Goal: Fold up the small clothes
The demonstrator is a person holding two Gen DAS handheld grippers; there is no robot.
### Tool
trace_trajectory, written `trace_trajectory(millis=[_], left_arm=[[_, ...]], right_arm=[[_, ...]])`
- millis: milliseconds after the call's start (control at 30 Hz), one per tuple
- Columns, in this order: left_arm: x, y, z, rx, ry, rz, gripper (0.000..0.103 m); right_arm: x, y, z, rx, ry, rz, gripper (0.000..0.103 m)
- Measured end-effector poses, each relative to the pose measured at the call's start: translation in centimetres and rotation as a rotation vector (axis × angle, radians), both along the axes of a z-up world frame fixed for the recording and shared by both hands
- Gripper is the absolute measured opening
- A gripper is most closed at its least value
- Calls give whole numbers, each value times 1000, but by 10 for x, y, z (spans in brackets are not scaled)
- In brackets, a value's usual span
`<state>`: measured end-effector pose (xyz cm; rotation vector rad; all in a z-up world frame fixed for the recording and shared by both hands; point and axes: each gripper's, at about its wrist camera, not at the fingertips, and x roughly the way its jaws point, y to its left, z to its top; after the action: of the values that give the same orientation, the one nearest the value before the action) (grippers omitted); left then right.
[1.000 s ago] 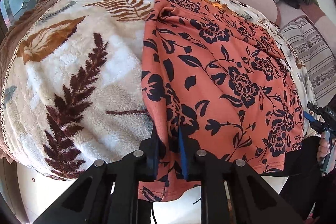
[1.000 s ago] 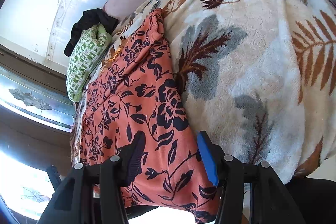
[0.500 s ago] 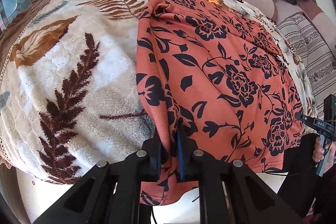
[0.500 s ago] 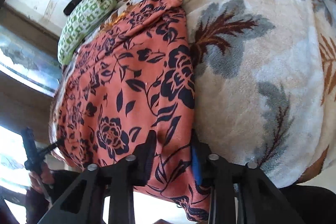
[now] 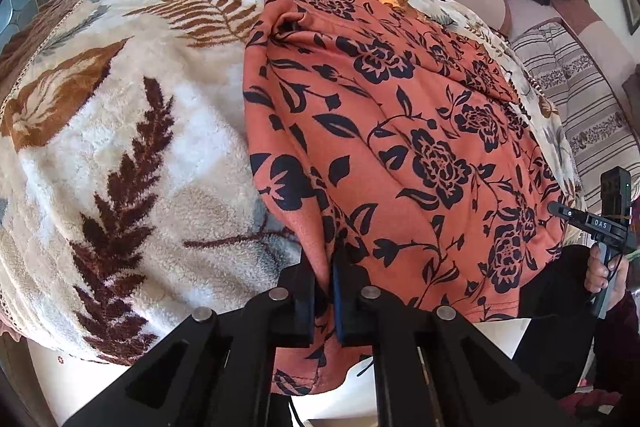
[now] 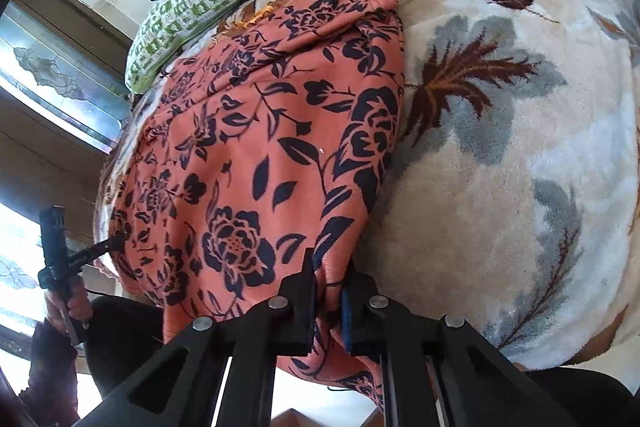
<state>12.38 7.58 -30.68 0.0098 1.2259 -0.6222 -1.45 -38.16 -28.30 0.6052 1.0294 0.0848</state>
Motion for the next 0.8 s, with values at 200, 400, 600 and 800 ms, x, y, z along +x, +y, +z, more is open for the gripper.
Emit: trace_trajectory(millis=[200, 400, 600, 800], left_arm=[[49, -11, 58, -120, -62, -25, 7], [185, -57, 97, -122, -170, 114, 10], [264, -68, 32, 42, -81, 478, 41], [174, -76, 43, -40, -282, 633, 54]], right_arm=[[40, -42, 59, 162, -196, -59, 9], [159, -108, 76, 219, -292, -266, 12], [230, -155, 11, 247, -124, -501, 76], [201, -132, 26, -13, -236, -395, 75]])
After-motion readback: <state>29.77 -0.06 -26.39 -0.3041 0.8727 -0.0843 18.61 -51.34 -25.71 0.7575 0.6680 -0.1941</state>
